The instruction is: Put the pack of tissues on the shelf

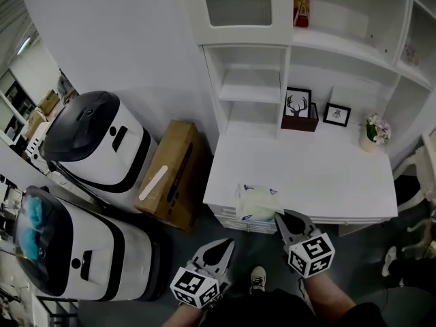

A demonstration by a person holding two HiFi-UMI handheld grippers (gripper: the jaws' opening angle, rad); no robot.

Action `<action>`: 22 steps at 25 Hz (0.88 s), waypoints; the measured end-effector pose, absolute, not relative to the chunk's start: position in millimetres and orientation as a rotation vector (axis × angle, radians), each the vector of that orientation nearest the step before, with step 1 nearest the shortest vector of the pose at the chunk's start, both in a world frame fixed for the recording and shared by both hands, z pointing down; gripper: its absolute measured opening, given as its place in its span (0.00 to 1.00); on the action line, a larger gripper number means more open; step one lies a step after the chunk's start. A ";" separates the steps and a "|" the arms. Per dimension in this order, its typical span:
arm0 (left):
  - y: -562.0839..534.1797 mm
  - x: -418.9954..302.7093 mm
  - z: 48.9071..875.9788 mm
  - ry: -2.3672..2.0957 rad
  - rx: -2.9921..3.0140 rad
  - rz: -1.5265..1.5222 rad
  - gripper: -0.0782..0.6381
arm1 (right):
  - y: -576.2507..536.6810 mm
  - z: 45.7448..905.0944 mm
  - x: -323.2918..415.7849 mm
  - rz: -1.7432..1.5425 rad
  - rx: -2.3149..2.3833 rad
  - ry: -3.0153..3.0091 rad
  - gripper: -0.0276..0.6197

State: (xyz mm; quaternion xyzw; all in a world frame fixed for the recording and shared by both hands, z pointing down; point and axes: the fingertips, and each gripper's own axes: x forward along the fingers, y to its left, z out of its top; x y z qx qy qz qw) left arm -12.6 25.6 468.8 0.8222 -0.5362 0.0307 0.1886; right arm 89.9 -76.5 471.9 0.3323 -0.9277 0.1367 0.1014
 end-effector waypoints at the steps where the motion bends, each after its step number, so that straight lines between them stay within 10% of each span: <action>1: 24.3 -11.7 469.0 -1.516 2.307 0.088 0.12 | -78.6 473.1 90.6 0.407 0.975 -2.742 0.05; 22: -5.1 10.1 460.3 -1.574 2.288 0.108 0.12 | -115.0 473.2 113.6 0.425 0.948 -2.768 0.05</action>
